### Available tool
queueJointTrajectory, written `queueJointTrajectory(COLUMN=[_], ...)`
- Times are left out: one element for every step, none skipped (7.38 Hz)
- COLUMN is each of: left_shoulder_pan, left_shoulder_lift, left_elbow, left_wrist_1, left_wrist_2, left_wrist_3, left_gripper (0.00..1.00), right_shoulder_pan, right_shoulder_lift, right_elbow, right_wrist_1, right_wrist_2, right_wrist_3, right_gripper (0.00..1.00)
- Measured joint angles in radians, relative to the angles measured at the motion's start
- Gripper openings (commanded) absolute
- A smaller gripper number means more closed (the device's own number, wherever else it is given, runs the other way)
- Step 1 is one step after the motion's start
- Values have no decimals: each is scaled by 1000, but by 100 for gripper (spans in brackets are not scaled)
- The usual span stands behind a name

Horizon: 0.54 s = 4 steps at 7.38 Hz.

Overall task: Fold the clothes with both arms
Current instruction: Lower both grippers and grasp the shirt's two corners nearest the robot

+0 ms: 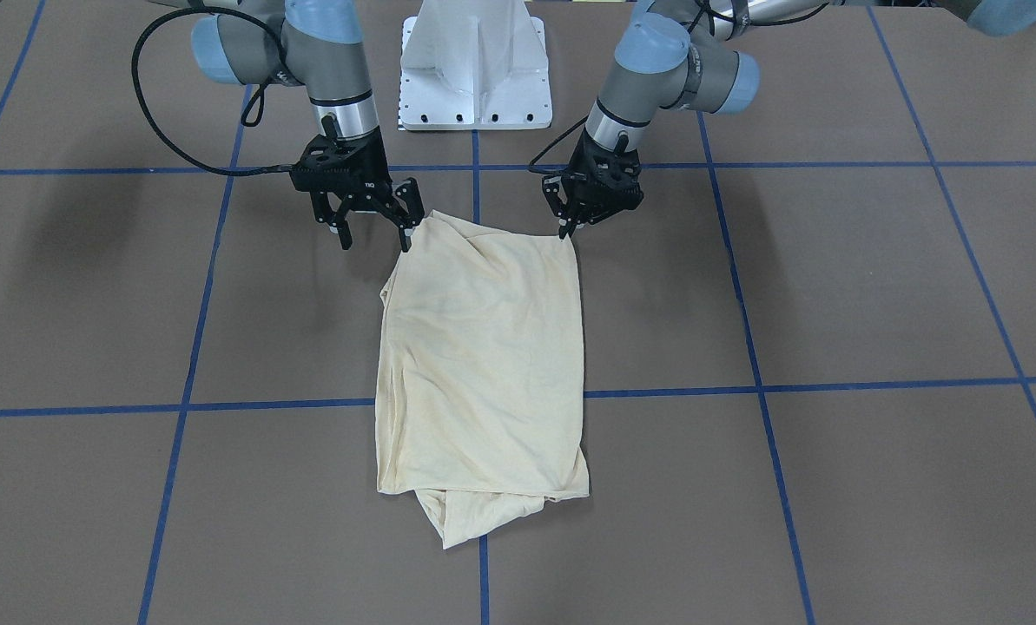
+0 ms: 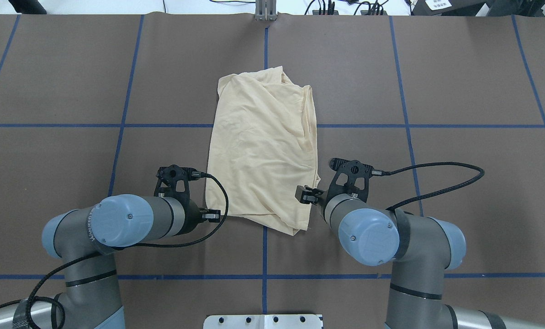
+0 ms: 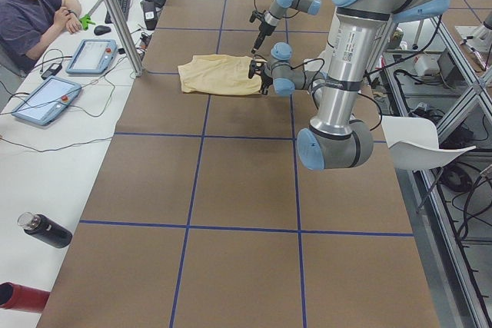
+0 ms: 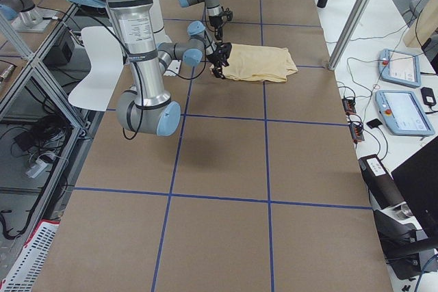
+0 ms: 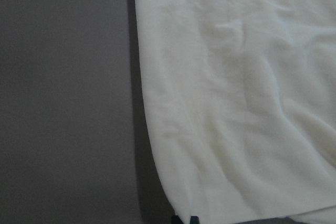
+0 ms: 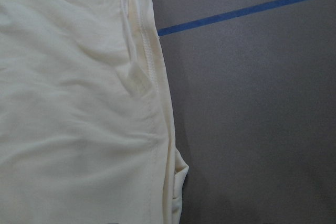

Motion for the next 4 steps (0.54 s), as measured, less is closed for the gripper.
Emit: queueJointTrajectory(left_shoulder_pan=[1,1,2,4], left_shoulder_lift=[0,1,1,1], left_elbow=[-1,-2,-3,-3], left_wrist_1=[0,0,0,0], left_wrist_2=[0,0,0,0], left_wrist_3=[-1,-2,-3,-3], left_gripper=[0,0,0,0], right_shoulder_pan=[-11,-16,-18,-19], right_shoulder_lift=[12,20,34,67], right_elbow=[-20,-37,-57,-90], right_wrist_1=[-3,-4,-5,-5], right_wrist_2=[-20,-32,-45,-60], right_wrist_3=[12,12,9,7], right_gripper=[58,55,55,55])
